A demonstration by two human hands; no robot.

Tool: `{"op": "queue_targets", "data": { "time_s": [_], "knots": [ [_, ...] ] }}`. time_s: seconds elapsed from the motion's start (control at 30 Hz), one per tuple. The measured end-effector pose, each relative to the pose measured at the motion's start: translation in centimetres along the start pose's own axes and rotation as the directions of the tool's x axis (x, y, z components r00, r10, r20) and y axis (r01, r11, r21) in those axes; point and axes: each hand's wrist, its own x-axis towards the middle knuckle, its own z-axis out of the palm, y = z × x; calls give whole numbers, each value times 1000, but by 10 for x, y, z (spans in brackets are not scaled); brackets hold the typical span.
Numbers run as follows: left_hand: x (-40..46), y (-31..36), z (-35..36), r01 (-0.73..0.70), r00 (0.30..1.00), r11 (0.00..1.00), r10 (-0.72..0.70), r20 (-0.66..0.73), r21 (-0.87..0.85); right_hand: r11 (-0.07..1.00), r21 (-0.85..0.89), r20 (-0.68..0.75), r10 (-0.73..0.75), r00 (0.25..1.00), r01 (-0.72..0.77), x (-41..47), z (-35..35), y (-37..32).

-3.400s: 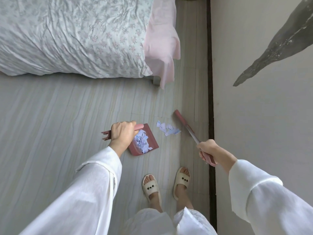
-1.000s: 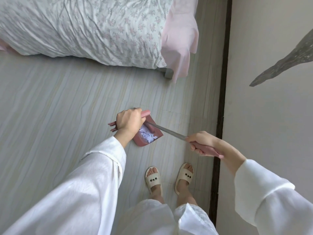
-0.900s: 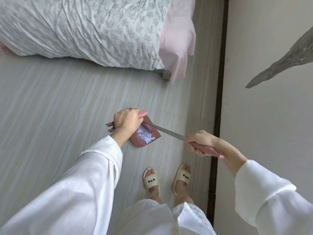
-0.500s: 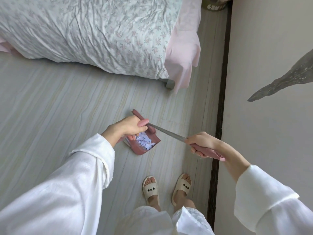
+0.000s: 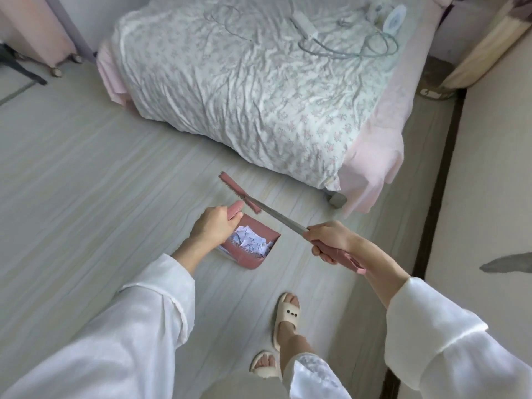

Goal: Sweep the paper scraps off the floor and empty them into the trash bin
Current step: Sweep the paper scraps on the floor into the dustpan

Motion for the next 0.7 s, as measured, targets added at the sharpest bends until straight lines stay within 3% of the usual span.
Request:
{"op": "queue_targets", "data": {
  "time_s": [0.13, 0.3, 0.53, 0.7],
  "knots": [
    [21, -25, -56, 93, 973, 990, -114, -200, -109, 996, -22, 84, -87, 993, 89, 34, 19, -77],
    [59, -47, -124, 194, 899, 957, -261, -352, -214, 981, -58, 175, -175, 969, 187, 79, 52, -184],
    [97, -117, -226, 263, 738, 846, -486, -468, -463, 943, -102, 314, -273, 909, 318, 117, 125, -325],
    [107, -189, -293, 272, 570, 752, -628, -529, -600, 894, -206, 404, -292, 867, 397, 134, 201, -410]
  ]
}}
